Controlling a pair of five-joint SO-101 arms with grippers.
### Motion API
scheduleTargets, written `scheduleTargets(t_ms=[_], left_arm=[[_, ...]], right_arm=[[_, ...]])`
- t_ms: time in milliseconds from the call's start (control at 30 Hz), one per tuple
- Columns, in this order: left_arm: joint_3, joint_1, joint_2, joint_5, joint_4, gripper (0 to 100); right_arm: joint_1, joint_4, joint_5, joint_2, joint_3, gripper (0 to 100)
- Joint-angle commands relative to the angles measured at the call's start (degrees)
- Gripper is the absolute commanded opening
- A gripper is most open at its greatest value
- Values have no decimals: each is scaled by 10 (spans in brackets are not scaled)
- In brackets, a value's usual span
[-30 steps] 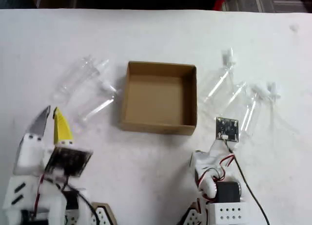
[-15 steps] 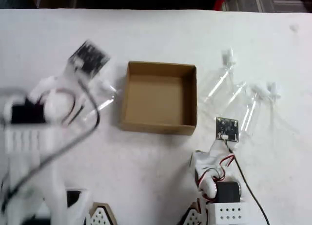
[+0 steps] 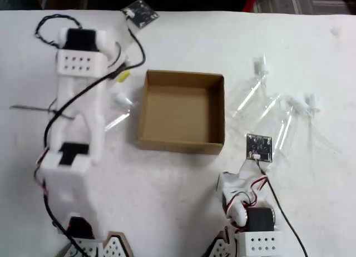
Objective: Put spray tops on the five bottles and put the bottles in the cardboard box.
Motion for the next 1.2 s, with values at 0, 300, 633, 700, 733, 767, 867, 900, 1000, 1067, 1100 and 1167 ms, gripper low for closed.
scheduleTargets(t_ms=[0,300,633,700,733,767,867,900,1000,1067,1100,1167], left_arm=[[-206,-26,151,-6,0,185],[-491,-76,396,-4,-49,184],[-444,-91,426,-9,-118,184],[-424,-91,426,-28,-128,184],[-412,-91,426,-33,-137,184],[-401,-93,426,-35,-149,184],[-372,-96,426,-33,-185,184],[-362,-96,426,-33,-193,184],[-344,-94,426,-38,-203,184],[-339,-94,426,-38,-210,184],[-339,-94,426,-38,-214,184],[-339,-95,426,-38,-215,184]], right_arm=[[2,3,-5,-2,5,15],[2,3,-5,-2,5,15],[2,3,-5,-2,5,15],[2,3,-5,-2,5,15],[2,3,-5,-2,5,15],[2,3,-5,-2,5,15],[2,3,-5,-2,5,15],[2,3,-5,-2,5,15],[2,3,-5,-2,5,15],[2,3,-5,-2,5,15],[2,3,-5,-2,5,15],[2,3,-5,-2,5,15]])
